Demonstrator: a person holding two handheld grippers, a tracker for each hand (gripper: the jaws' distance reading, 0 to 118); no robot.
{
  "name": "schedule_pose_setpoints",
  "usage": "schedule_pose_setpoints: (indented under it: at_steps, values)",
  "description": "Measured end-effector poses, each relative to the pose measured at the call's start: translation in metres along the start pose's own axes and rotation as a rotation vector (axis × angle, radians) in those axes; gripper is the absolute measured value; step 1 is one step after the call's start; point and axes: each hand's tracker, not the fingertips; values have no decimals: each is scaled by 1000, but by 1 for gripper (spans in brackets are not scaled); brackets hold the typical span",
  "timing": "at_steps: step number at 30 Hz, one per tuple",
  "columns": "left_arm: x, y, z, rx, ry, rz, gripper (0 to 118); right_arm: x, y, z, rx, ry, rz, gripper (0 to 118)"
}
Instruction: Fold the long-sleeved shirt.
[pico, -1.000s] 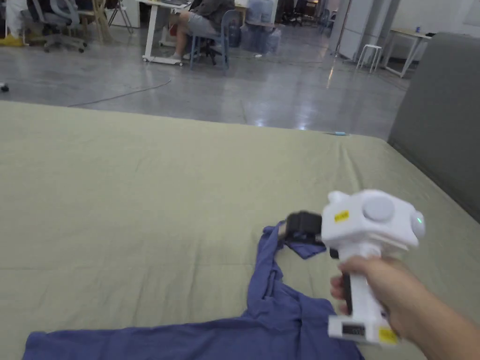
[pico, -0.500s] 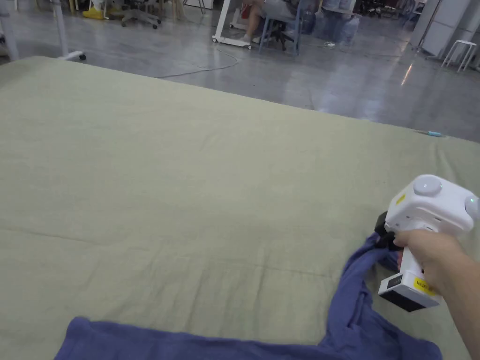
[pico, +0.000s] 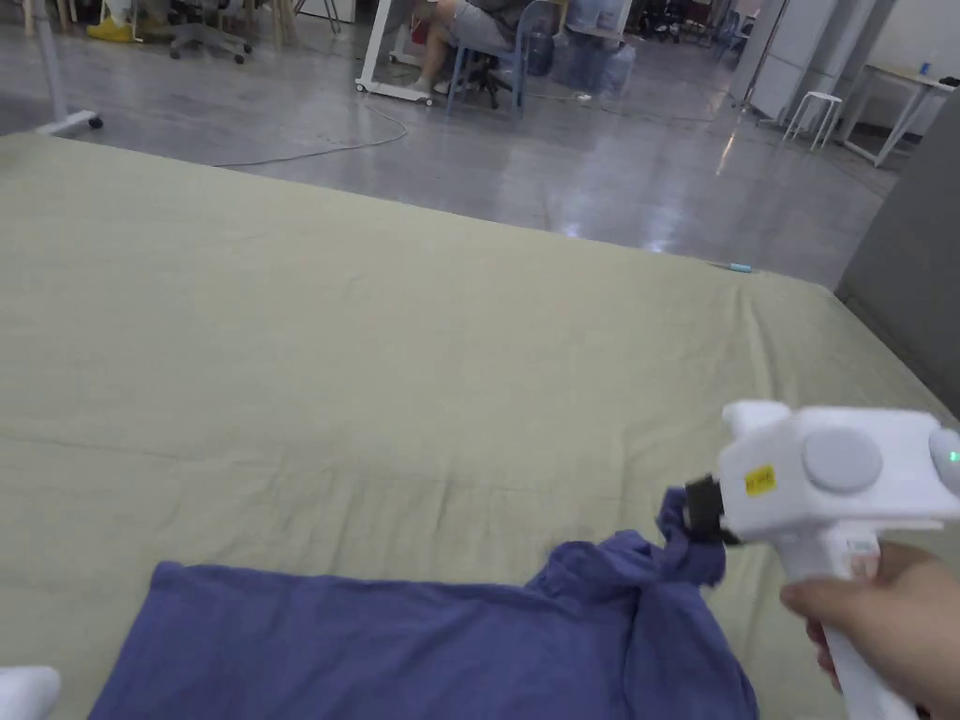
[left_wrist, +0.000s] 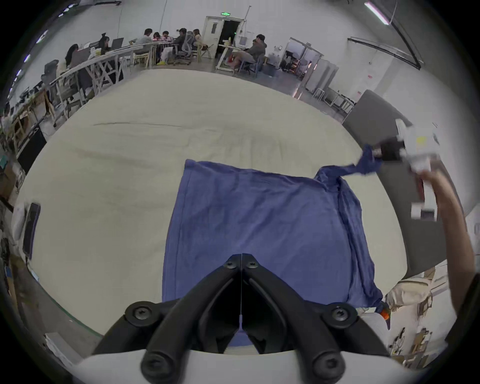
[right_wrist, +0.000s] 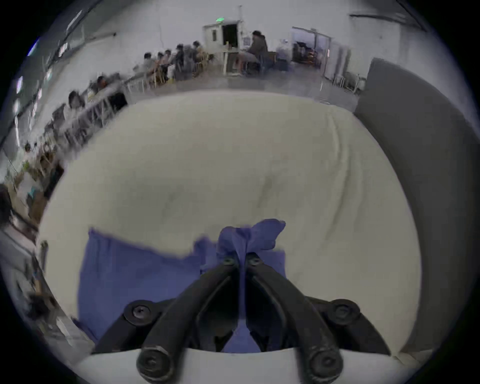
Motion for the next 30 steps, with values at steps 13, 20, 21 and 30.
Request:
schedule_pose_setpoints:
  at_steps: [13, 20, 21, 30]
  values:
    - [5, -42, 24, -18, -8, 4, 0, -58, -175, -47, -255, 4, -171, 0]
    - [3, -48, 32, -24, -8, 15, 0, -54, -153, -34, -287, 10, -182, 28]
    - [4, -48, 37, -23, -6, 12, 0, -50, -149, -11, -231, 34, -202, 65]
    - [-1, -62, 50, -10, 41, 0, 0, -49, -218, 138, 174, 147, -226, 73]
